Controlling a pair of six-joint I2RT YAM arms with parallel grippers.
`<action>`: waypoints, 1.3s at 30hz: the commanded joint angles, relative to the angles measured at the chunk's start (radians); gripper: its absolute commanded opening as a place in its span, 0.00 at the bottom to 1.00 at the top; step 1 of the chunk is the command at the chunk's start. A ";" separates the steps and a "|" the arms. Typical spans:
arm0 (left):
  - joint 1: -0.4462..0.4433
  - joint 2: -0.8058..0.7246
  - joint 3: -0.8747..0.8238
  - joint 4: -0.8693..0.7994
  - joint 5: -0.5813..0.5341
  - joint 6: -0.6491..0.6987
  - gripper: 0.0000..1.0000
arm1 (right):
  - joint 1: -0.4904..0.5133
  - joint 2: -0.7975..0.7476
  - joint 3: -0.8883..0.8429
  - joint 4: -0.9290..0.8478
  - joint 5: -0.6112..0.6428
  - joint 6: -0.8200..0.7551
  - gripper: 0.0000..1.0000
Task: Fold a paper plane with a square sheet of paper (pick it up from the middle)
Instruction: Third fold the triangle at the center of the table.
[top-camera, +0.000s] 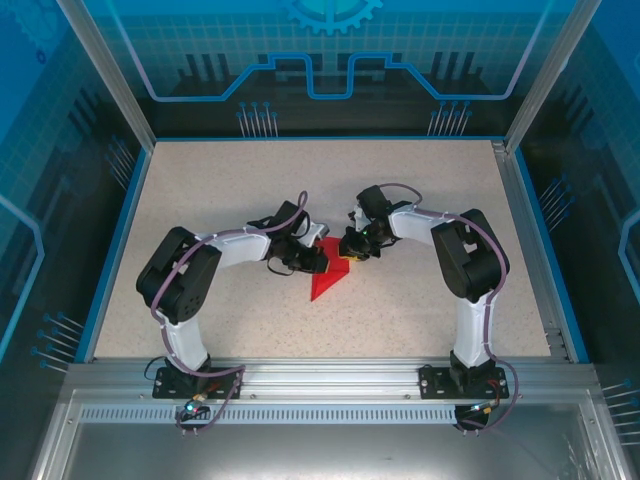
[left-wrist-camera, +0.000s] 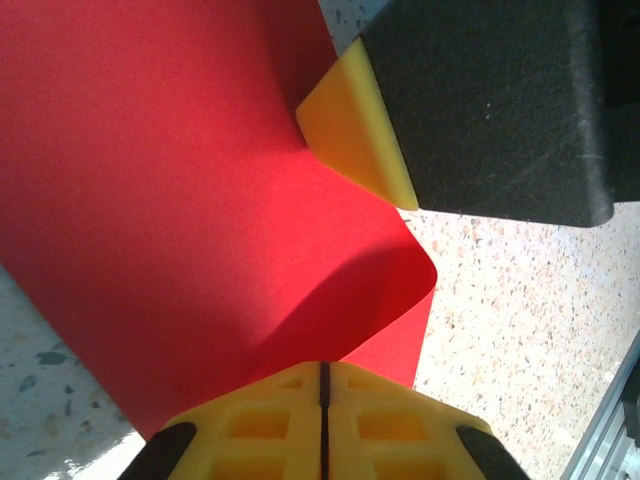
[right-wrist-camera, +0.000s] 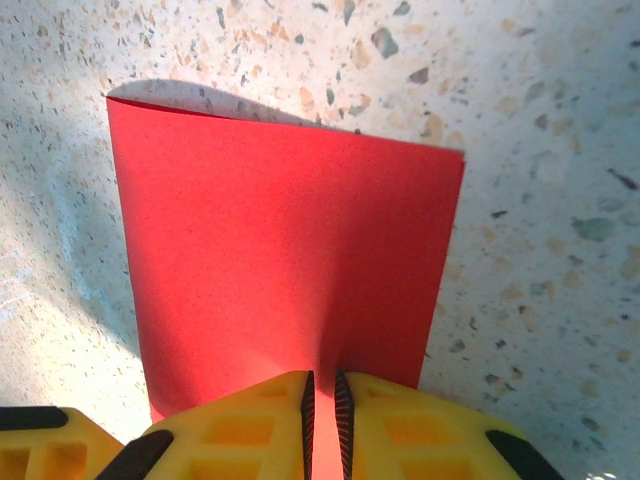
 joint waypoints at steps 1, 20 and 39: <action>0.011 0.027 0.030 -0.012 0.006 0.040 0.08 | 0.020 0.023 -0.009 -0.039 0.032 0.012 0.18; 0.010 -0.018 0.025 -0.015 0.121 0.026 0.09 | 0.091 -0.357 -0.273 0.113 -0.016 0.118 0.23; 0.010 -0.036 0.048 -0.077 0.184 0.052 0.22 | 0.161 -0.249 -0.305 0.195 0.043 0.202 0.17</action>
